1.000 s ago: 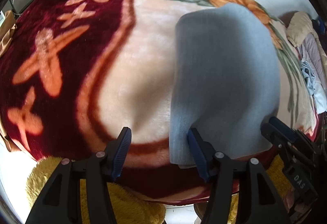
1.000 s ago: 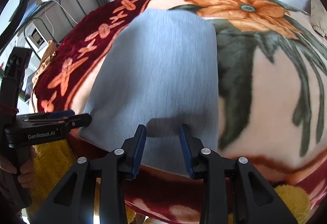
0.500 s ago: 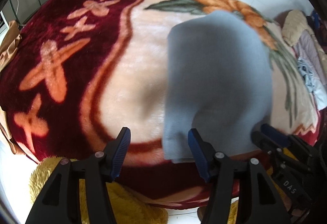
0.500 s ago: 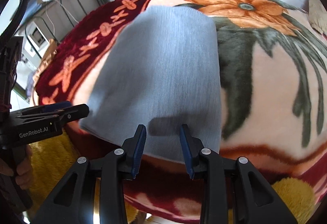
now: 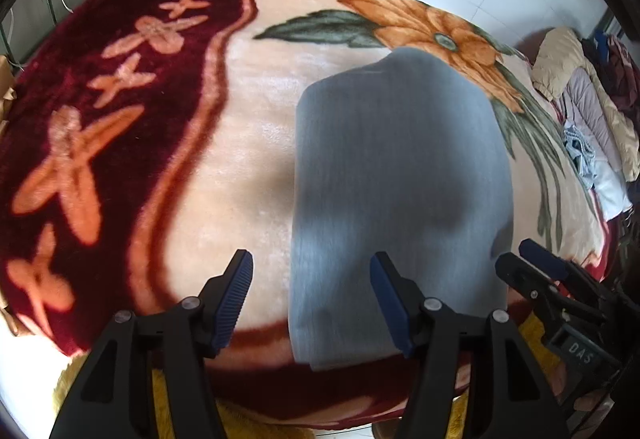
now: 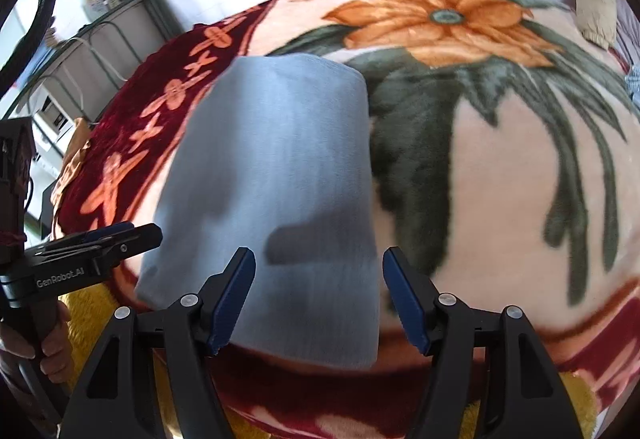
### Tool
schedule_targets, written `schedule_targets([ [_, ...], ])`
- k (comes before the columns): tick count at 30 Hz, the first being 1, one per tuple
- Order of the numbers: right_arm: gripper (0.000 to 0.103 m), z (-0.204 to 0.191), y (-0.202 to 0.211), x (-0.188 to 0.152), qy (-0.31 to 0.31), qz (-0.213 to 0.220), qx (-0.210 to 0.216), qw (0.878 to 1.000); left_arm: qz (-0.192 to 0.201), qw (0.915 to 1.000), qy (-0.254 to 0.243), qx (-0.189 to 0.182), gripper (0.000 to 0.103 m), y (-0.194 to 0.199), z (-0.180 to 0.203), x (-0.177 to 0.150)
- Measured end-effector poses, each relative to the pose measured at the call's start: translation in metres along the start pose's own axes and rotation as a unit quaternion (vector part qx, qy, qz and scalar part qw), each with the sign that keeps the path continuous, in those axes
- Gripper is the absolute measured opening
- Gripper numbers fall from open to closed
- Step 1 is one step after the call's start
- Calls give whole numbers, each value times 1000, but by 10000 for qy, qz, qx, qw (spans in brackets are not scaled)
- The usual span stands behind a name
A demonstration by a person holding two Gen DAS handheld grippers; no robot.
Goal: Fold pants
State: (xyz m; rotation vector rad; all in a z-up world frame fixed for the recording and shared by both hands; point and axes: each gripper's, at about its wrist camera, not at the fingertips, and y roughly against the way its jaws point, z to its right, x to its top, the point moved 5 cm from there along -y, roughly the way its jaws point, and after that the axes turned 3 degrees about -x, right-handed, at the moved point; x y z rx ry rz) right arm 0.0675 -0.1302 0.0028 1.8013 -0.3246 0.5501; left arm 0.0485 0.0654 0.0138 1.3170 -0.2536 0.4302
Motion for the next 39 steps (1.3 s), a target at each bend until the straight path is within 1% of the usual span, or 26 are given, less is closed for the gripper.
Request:
schedule_targets([
  [3, 68, 8, -16, 1, -192, -133, 91, 9997, -121, 9997, 134, -155, 64, -12, -6, 5],
  [4, 70, 11, -21, 0, -285, -189, 156, 9993, -166, 9994, 180, -227, 64, -17, -6, 6],
  [6, 74, 15, -29, -2, -495, -293, 330, 9978, -236, 9989, 231, -342, 64, -26, -7, 8],
  [8, 74, 18, -37, -3, -652, -433, 597, 9951, -277, 9979, 322, -499, 65, -34, -7, 8],
  [9, 75, 22, -42, -4, -786, -505, 750, 9928, -293, 9971, 394, -574, 68, -37, -7, 8],
  [10, 76, 24, -44, -4, -857, -518, 835, 9915, -277, 9964, 472, -650, 70, -40, -8, 8],
  [12, 76, 25, -46, -4, -875, -493, 941, 9905, -210, 9953, 556, -771, 71, -43, -8, 9],
  [14, 73, 22, -46, -4, -730, -420, 916, 9922, -158, 9945, 570, -859, 71, -44, -6, 9],
  [15, 64, 20, -45, -3, -687, -399, 935, 9924, -133, 9939, 588, -921, 69, -45, -4, 10],
  [16, 57, 16, -45, -3, -656, -401, 1033, 9917, -134, 9926, 613, -1041, 54, -46, -2, 9],
  [17, 56, 15, -43, -2, -648, -393, 970, 9924, -169, 9906, 662, -1188, 48, -46, 0, 9],
  [18, 52, 13, -42, -2, -606, -377, 946, 9930, -182, 9893, 761, -1231, 45, -47, -1, 8],
  [19, 49, 11, -39, -2, -565, -347, 907, 9937, -174, 9890, 769, -1251, 37, -46, -1, 9],
  [21, 45, 8, -33, 0, -473, -261, 826, 9951, -94, 9883, 722, -1337, 27, -40, 0, 10],
  [23, 42, 0, -23, 4, -385, -126, 774, 9962, -13, 9890, 626, -1344, 25, -32, 2, 13],
  [26, 40, -15, -6, 19, -224, 109, 853, 9960, 228, 9903, 471, -1288, 24, -10, 3, 23],
  [29, 40, -37, 13, 45, 38, 411, 928, 9948, 501, 9895, 450, -1277, 24, 15, -2, 41],
  [31, 40, -55, 17, 64, 149, 561, 1020, 9931, 718, 9886, 419, -1254, 24, 34, -12, 59],
  [33, 41, -75, 12, 83, 243, 616, 1128, 9914, 881, 9892, 319, -1130, 24, 49, -23, 77],
  [35, 41, -92, 4, 99, 289, 616, 1183, 9906, 981, 9907, 229, -919, 25, 58, -39, 98],
  [39, 41, -121, -20, 123, 386, 642, 1201, 9899, 1034, 9928, 140, -589, 25, 59, -71, 121],
])
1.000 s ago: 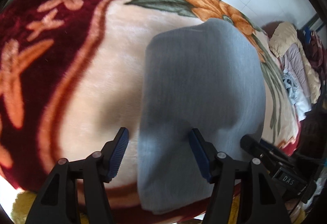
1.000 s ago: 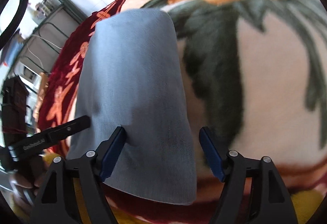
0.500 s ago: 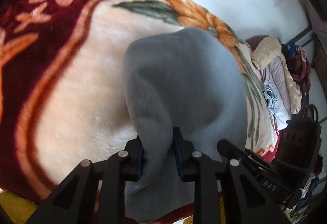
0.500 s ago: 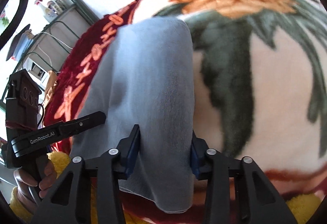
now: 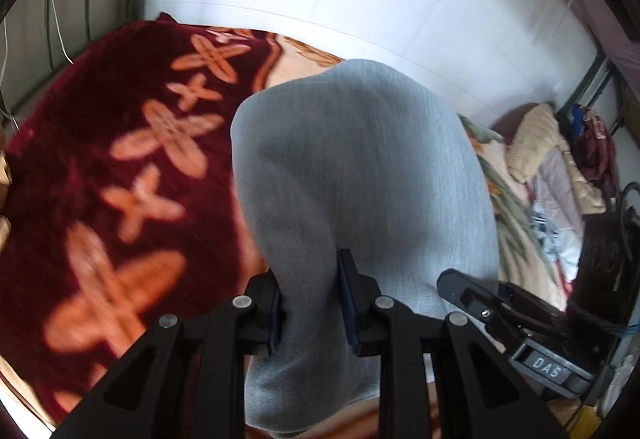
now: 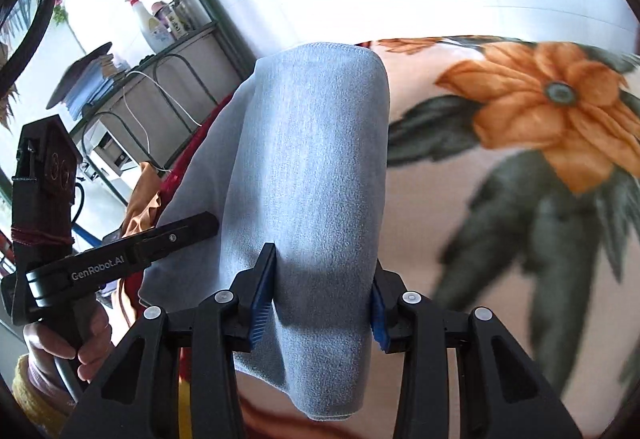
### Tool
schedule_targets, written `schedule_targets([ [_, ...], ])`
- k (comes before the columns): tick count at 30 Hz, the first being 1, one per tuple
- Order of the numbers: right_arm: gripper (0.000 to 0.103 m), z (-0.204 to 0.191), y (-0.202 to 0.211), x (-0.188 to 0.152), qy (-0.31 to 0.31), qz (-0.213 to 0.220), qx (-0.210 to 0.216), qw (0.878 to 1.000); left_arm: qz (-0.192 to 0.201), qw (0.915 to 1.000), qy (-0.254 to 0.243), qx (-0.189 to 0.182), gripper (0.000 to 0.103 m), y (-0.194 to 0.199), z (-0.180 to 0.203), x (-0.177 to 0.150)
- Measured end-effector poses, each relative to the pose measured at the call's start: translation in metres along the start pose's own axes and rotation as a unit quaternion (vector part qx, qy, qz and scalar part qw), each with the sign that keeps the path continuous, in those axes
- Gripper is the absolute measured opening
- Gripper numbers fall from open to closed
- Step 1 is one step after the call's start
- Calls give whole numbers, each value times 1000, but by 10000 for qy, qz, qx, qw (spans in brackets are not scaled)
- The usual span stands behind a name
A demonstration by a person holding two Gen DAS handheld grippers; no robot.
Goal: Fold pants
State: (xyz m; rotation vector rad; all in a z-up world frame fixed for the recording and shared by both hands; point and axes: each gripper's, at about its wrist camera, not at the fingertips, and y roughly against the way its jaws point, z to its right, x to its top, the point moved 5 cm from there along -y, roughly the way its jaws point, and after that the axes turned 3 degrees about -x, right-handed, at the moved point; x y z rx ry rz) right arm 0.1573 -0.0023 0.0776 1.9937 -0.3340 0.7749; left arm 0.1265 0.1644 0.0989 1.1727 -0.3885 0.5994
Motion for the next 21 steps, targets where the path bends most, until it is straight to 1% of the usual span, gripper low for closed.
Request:
schedule_targets([
  [4, 41, -9, -42, 5, 38, -217, -70, 9997, -149, 9997, 128, 165, 25, -21, -39, 7],
  [6, 41, -11, -64, 0, 111, -368, -208, 9990, -279, 9991, 251, 197, 25, -34, -60, 1],
  [9, 42, -12, -88, -11, 58, -603, -326, 9976, -487, 9979, 253, 334, 26, -58, -80, -9],
  [11, 43, -8, -103, -20, 50, -765, -513, 9957, -664, 9965, 328, 378, 26, -73, -92, -19],
  [12, 45, -5, -109, -25, 75, -804, -627, 9948, -691, 9963, 363, 358, 28, -77, -93, -23],
  [14, 47, -3, -109, -29, 84, -763, -633, 9950, -620, 9967, 426, 291, 33, -80, -99, -29],
  [16, 51, -3, -108, -29, 116, -748, -645, 9950, -575, 9971, 391, 302, 36, -78, -100, -30],
  [18, 55, -3, -107, -27, 149, -797, -745, 9939, -607, 9966, 433, 362, 36, -72, -99, -30],
  [21, 55, -5, -100, -24, 29, -835, -672, 9942, -558, 9961, 433, 533, 36, -59, -97, -26],
])
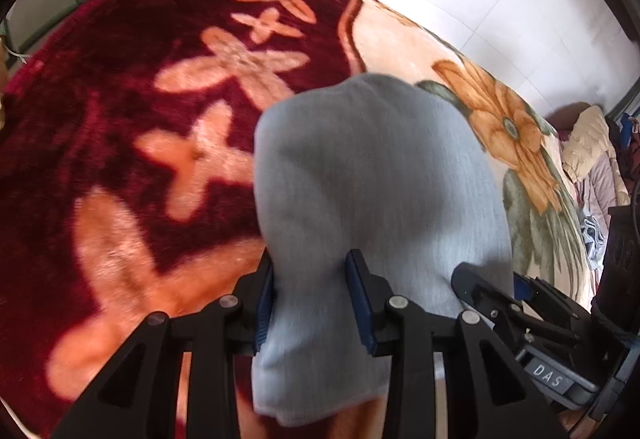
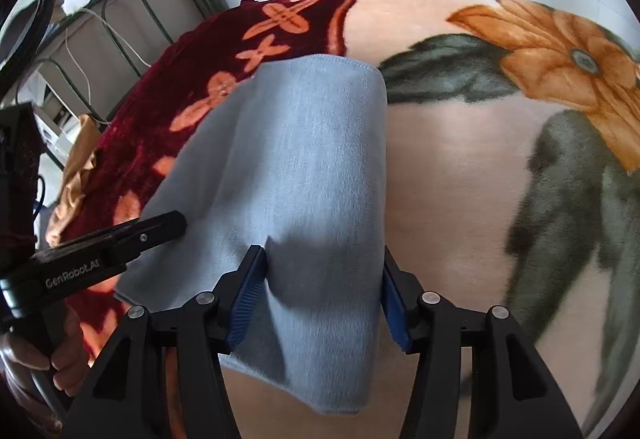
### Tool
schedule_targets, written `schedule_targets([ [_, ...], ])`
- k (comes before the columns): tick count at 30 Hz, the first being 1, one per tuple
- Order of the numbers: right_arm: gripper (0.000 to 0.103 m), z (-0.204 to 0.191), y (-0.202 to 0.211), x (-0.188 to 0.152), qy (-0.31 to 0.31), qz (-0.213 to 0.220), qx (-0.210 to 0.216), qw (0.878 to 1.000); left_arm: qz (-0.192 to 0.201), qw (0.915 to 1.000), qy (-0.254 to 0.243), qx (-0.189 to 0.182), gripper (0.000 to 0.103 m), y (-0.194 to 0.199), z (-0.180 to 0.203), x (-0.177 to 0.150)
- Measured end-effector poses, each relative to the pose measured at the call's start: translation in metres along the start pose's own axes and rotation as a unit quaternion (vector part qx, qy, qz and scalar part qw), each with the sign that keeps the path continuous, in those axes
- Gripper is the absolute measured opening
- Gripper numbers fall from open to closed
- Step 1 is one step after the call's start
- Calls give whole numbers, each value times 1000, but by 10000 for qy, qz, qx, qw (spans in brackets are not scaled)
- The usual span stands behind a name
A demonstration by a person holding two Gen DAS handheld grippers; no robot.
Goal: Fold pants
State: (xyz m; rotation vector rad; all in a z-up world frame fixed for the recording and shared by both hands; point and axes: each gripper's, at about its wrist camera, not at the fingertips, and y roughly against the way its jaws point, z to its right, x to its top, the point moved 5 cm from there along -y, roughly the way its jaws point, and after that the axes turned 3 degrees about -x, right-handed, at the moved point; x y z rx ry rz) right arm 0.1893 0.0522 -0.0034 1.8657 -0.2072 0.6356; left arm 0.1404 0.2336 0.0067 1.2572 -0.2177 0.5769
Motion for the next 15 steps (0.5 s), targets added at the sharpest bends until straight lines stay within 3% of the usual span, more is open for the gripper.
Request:
schedule_targets([
  [6, 59, -4, 27, -7, -125, 115, -93, 9998, 58, 9994, -152, 307, 38, 35, 3, -5],
  [8, 63, -8, 38, -9, -15, 163, -178, 9997, 18, 9989, -125, 452, 43, 41, 0, -8],
  [11, 76, -15, 49, -12, 59, 157, -250, 9995, -60, 9978, -142, 644, 46, 49, -1, -19],
  [15, 76, -28, 60, -24, 196, 141, -217, 9995, -32, 9973, -52, 736, 59, 59, 0, -37],
])
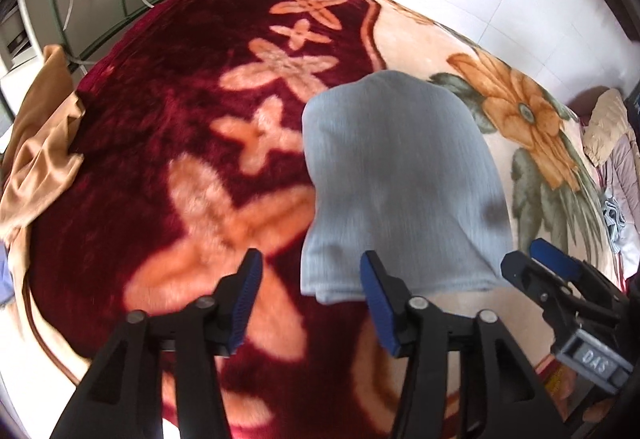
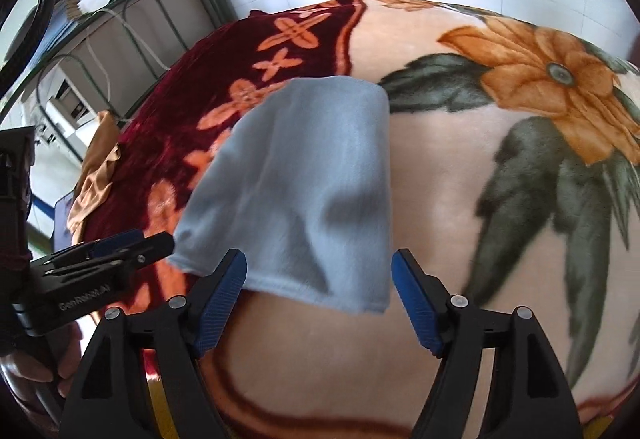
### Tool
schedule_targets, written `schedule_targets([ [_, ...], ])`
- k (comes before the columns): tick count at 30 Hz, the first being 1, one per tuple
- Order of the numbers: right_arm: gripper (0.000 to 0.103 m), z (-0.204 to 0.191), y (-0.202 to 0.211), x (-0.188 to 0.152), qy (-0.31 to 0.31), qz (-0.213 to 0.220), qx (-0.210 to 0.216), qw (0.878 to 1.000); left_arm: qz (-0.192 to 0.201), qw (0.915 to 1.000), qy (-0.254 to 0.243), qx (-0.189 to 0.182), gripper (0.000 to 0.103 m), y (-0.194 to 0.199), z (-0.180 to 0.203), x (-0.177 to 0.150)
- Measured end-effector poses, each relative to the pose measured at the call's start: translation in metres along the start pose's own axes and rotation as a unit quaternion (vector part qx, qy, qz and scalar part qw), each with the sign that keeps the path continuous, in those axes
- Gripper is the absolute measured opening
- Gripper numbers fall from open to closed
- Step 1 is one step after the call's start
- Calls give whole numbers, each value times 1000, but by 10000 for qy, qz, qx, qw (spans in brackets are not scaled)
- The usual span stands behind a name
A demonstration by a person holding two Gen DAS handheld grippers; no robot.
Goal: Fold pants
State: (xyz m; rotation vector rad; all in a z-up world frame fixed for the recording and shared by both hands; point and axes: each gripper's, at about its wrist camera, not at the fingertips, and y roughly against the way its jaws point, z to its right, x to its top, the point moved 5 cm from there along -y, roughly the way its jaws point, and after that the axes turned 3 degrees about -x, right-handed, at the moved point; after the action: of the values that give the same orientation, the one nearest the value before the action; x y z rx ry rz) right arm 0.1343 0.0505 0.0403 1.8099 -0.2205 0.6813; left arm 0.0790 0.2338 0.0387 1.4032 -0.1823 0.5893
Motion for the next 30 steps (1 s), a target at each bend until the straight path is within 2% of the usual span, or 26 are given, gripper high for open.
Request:
schedule_targets([
  [3, 76, -6, 3, -10, 193, -75, -98, 9997, -50, 9996, 179, 203, 63, 2, -3, -11],
  [7, 76, -5, 2, -24, 115, -181, -129, 9997, -135, 9990, 367, 211, 66, 5, -8, -23],
  [11, 76, -5, -4, -37, 90, -325, -107, 9994, -108, 9971, 332, 676, 67, 4, -9, -31],
  [18, 76, -3, -6, -39, 62, -323, -190, 9993, -259, 9977, 526, 343, 69, -7, -3, -42],
  [26, 76, 0, -10, -40, -52, -371, -223, 9990, -323, 9977, 172, 564, 76, -14, 7, -50],
  [30, 76, 3, -11, -41, -103, -385, -237, 9989, -347, 9973, 223, 611, 76, -18, 9, -52],
])
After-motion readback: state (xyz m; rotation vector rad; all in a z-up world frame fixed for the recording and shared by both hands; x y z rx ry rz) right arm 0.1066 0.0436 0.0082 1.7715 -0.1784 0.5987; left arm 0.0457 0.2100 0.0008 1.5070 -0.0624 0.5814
